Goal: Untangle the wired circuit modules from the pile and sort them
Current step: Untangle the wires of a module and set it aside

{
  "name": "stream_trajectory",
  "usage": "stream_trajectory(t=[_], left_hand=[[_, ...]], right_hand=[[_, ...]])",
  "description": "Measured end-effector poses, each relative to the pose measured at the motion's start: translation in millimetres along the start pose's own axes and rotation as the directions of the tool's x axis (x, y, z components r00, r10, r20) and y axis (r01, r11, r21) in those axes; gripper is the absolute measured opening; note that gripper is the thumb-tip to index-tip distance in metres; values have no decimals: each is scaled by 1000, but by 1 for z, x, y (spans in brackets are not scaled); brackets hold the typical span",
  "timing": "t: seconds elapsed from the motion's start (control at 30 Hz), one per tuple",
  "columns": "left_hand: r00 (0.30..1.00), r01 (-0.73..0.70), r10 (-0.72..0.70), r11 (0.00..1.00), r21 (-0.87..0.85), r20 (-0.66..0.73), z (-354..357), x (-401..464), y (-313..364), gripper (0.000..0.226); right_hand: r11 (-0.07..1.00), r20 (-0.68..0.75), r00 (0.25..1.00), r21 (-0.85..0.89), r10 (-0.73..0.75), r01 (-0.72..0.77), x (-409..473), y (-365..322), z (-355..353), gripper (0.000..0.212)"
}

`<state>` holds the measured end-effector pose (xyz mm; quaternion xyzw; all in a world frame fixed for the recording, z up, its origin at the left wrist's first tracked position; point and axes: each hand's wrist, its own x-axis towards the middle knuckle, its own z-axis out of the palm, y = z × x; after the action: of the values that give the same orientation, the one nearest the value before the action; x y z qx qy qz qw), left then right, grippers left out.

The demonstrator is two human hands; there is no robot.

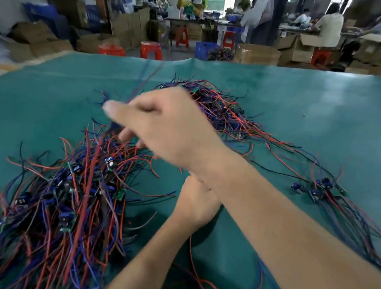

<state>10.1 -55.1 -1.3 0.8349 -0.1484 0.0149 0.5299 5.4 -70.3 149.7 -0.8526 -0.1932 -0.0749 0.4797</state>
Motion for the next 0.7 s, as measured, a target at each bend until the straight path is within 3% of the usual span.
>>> stream_trajectory(t=[0.07, 0.1, 0.13, 0.23, 0.3, 0.43, 0.5, 0.7], left_hand=[[1000, -20, 20, 1000, 22, 8, 2, 1, -2, 21], [999, -34, 34, 999, 25, 10, 2, 2, 0, 14], [999, -36, 36, 999, 17, 1, 3, 3, 2, 23], [999, -15, 18, 998, -61, 35, 5, 6, 7, 22], [999, -13, 15, 997, -70, 40, 6, 6, 6, 21], [999, -10, 14, 996, -94, 45, 6, 7, 5, 22], [999, -13, 17, 996, -88, 48, 6, 6, 6, 23], [999, -8, 13, 995, -96, 45, 5, 7, 4, 20]], right_hand=[[977, 132, 991, -212, 38, -10, 21, 9, 14, 63], [949, 146, 987, -315, 68, -19, 31, 19, 14, 65], [914, 139, 985, -404, 101, -36, 41, 33, 10, 61], [812, 42, 979, -567, 199, -141, 66, 85, -21, 23], [727, -66, 960, -639, 273, -251, 74, 116, -48, 28], [615, -125, 885, -676, 448, -406, 69, 163, -82, 41], [598, -169, 871, -666, 461, -446, 64, 179, -88, 40], [673, -302, 868, -549, 394, -496, 53, 194, -93, 26]])
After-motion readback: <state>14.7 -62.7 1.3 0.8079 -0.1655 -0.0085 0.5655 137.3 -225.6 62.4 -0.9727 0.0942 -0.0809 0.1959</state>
